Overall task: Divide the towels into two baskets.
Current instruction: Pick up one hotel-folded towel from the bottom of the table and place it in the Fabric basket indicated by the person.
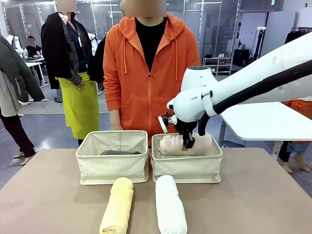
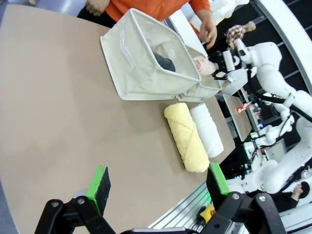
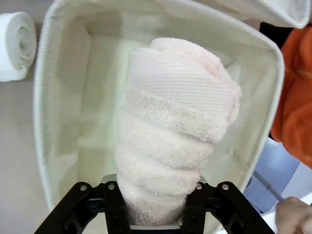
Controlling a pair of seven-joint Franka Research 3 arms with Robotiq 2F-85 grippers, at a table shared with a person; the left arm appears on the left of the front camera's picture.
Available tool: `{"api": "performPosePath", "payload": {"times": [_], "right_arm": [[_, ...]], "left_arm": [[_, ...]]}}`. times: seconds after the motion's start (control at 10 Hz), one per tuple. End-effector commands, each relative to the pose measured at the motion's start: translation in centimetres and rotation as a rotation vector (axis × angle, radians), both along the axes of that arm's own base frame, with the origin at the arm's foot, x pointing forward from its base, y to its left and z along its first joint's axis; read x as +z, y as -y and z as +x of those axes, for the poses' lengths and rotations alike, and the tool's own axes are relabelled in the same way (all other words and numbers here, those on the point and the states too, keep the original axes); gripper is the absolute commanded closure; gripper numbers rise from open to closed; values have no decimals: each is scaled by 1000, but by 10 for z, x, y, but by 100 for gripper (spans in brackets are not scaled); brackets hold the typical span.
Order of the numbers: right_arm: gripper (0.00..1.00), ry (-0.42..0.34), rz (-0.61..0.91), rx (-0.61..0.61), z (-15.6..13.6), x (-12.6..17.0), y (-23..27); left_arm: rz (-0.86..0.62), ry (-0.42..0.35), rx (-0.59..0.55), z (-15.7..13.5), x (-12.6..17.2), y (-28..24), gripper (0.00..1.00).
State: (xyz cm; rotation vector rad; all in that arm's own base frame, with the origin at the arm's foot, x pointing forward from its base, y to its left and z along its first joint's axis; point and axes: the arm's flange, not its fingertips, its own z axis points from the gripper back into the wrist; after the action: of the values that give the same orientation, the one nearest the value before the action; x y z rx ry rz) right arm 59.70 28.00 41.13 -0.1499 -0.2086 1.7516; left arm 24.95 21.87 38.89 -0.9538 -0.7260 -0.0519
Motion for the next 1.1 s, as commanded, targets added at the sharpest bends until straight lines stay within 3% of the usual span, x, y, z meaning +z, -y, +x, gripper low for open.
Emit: {"api": "performPosePath", "payload": {"times": [0.0, 0.2, 0.3, 0.4, 0.5, 0.6, 0.7, 0.8, 1.0], "right_arm": [[63, 2, 4, -6, 17, -7, -9], [63, -10, -14, -2, 26, -26, -11], [57, -22, -25, -9, 32, -31, -11], [39, -30, -27, -14, 35, -34, -11], [31, -37, -36, -2, 34, -35, -11], [13, -35, -38, -3, 33, -34, -11], [24, -26, -43, -11, 33, -31, -10], [0, -17, -53, -23, 31, -28, -10], [0, -28, -28, 9, 34, -34, -8]], "left_arm": [[-9, 15, -1, -2, 3, -1, 0], [-9, 15, -1, -2, 3, -1, 0], [-9, 15, -1, -2, 3, -1, 0], [-9, 15, -1, -2, 3, -1, 0], [-9, 15, -1, -2, 3, -1, 0], [-9, 15, -1, -2, 3, -1, 0], [-9, 15, -1, -2, 3, -1, 0], [-9, 15, -1, -2, 3, -1, 0], [-9, 15, -1, -2, 3, -1, 0]]}}
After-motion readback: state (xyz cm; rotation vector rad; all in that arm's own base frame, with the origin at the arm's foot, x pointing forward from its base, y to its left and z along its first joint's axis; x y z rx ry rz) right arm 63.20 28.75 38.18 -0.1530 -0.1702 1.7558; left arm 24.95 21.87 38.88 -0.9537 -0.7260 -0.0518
